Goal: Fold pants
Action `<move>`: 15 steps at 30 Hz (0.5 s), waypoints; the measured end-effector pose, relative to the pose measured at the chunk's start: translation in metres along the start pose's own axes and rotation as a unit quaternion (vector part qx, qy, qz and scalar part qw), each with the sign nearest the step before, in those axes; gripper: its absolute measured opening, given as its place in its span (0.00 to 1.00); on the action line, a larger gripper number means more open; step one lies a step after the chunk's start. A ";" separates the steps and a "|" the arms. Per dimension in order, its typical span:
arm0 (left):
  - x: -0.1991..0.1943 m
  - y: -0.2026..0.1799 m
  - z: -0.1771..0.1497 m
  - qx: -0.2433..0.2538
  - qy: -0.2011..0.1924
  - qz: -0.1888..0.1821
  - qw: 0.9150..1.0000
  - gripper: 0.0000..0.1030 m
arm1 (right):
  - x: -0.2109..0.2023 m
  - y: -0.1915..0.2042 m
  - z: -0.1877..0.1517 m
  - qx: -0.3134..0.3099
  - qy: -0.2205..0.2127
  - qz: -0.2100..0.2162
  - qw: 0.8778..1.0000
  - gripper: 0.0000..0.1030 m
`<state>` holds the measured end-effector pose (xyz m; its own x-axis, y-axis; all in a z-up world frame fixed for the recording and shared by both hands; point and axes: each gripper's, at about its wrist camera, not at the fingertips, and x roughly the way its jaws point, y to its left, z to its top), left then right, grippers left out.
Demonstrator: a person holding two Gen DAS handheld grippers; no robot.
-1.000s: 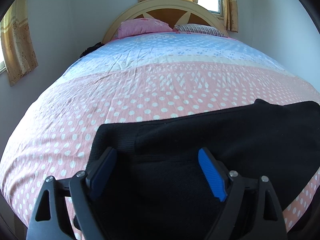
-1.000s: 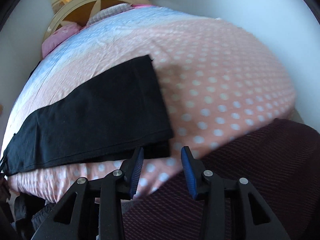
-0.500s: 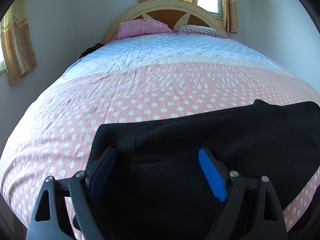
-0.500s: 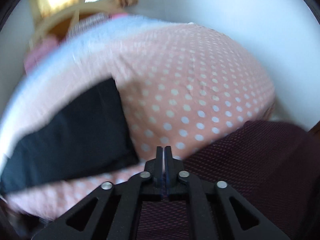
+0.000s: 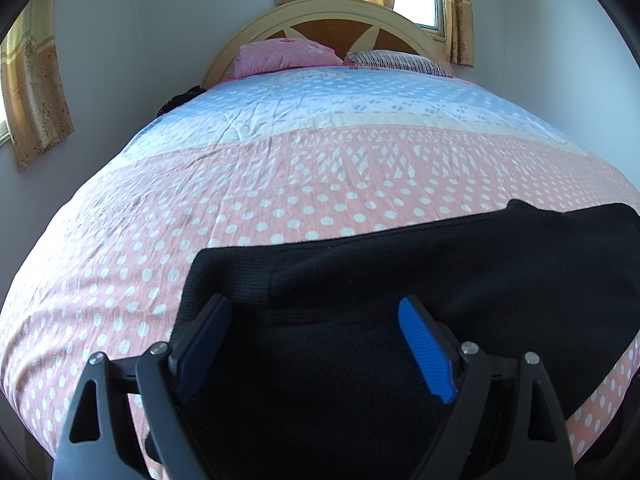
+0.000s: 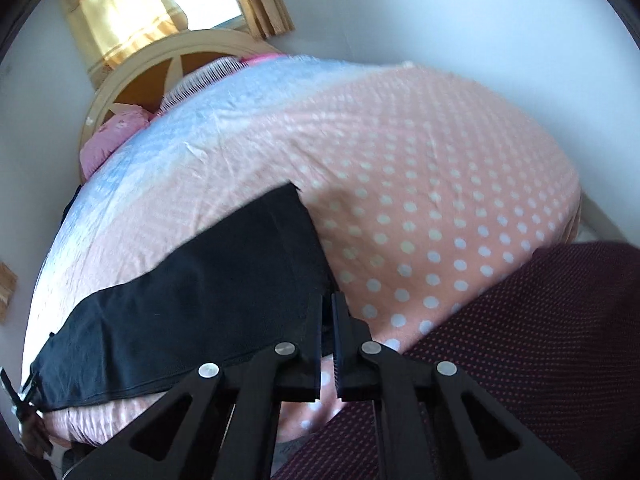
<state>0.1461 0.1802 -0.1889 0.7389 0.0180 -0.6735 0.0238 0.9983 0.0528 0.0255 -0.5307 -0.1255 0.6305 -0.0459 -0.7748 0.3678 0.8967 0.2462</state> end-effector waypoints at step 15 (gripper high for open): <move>-0.005 -0.002 0.001 0.000 -0.003 0.000 1.000 0.88 | 0.021 -0.015 -0.004 0.014 0.028 -0.030 0.999 0.59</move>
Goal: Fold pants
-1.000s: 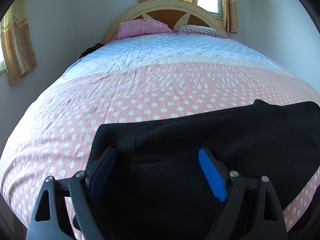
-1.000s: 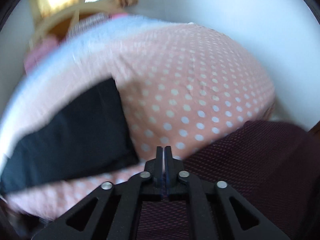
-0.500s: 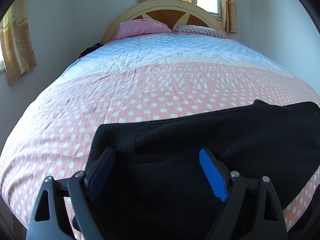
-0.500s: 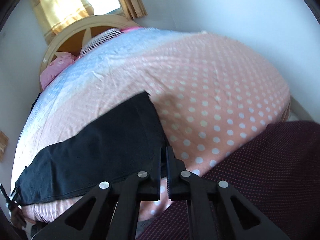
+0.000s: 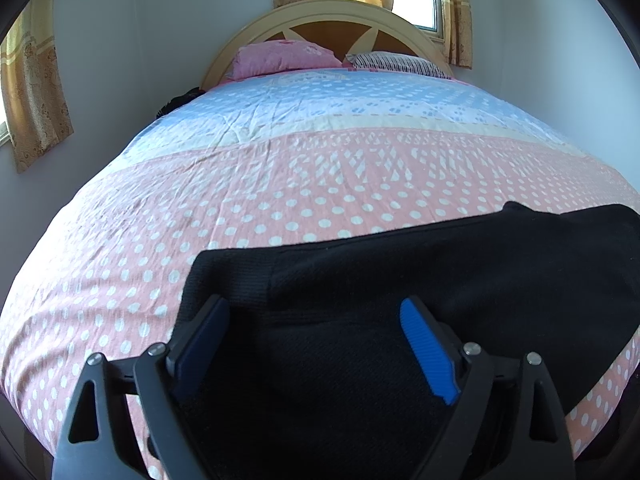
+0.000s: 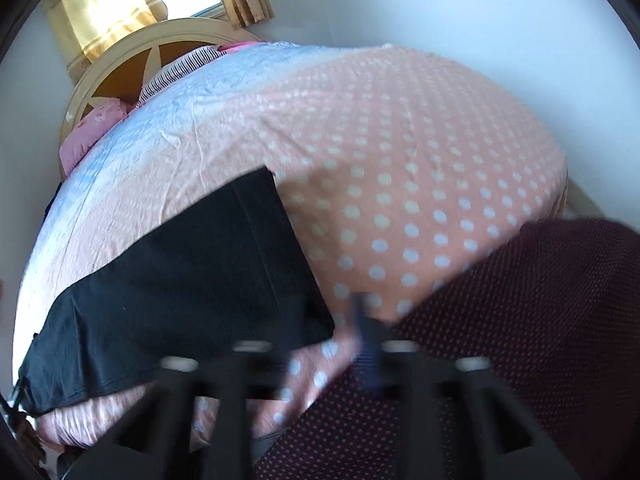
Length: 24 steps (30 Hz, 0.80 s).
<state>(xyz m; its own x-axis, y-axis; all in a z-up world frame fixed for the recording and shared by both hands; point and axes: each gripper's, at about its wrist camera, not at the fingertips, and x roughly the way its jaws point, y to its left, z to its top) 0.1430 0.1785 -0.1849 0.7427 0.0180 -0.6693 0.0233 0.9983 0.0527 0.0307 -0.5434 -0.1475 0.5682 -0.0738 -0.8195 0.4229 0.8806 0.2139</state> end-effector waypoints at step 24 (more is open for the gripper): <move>0.002 -0.053 -0.003 0.019 0.027 -0.026 0.999 1.00 | 0.037 0.007 -0.002 0.009 0.025 0.048 0.998 0.19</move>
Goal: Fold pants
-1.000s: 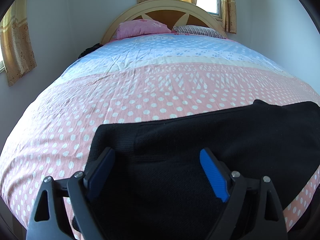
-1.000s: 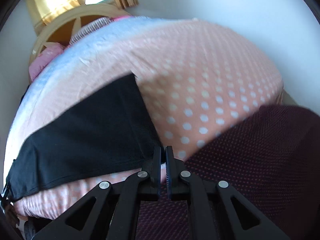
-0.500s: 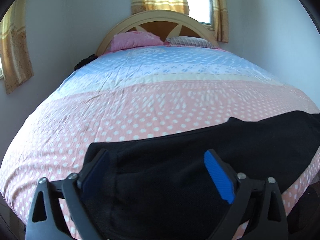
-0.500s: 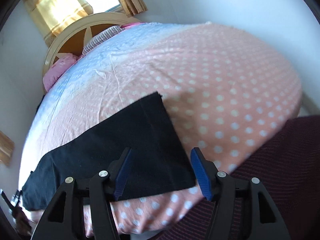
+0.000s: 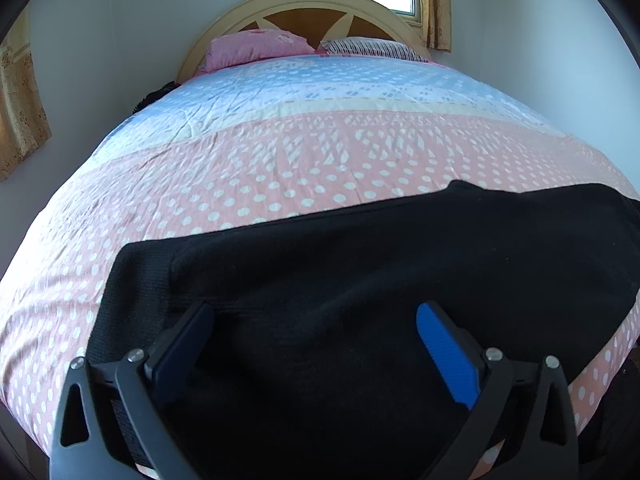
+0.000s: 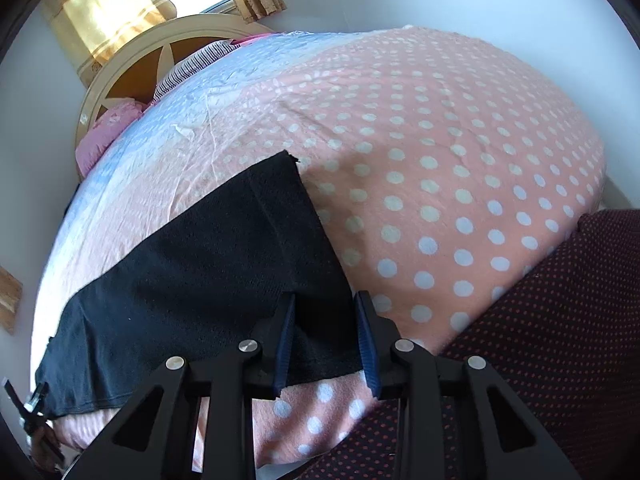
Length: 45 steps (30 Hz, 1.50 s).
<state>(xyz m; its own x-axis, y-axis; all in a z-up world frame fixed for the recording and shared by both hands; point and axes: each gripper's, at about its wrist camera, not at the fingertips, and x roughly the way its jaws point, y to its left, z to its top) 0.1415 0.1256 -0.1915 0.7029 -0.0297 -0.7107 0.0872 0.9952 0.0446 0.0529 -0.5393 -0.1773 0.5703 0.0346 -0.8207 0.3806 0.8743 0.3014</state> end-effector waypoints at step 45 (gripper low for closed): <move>-0.037 -0.034 0.014 -0.006 -0.022 -0.073 0.997 1.00 | -0.043 0.270 -0.058 -0.203 -0.012 0.157 0.966 0.15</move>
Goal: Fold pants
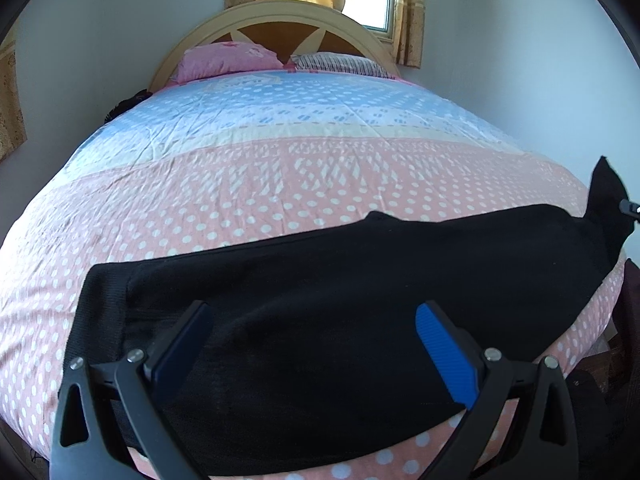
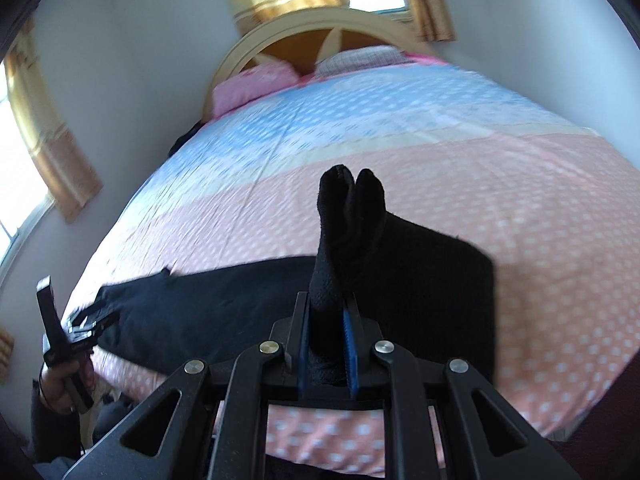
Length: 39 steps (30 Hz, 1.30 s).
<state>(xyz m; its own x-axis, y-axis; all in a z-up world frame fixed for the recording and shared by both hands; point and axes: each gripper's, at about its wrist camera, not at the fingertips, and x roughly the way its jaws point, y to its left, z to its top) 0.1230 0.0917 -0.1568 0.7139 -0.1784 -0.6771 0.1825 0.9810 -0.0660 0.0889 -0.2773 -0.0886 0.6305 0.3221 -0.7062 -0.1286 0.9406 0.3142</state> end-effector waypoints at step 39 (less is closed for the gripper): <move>0.060 -0.209 0.042 0.072 0.112 -0.230 0.964 0.77 | 0.032 -0.060 -0.017 0.101 -0.073 0.082 0.989 0.46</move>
<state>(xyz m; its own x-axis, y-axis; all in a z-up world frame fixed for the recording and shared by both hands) 0.1563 -0.1269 -0.1527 0.3737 -0.5557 -0.7426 0.5491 0.7778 -0.3057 0.1040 -0.3217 -0.1410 0.7193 0.4361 -0.5407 -0.0917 0.8311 0.5485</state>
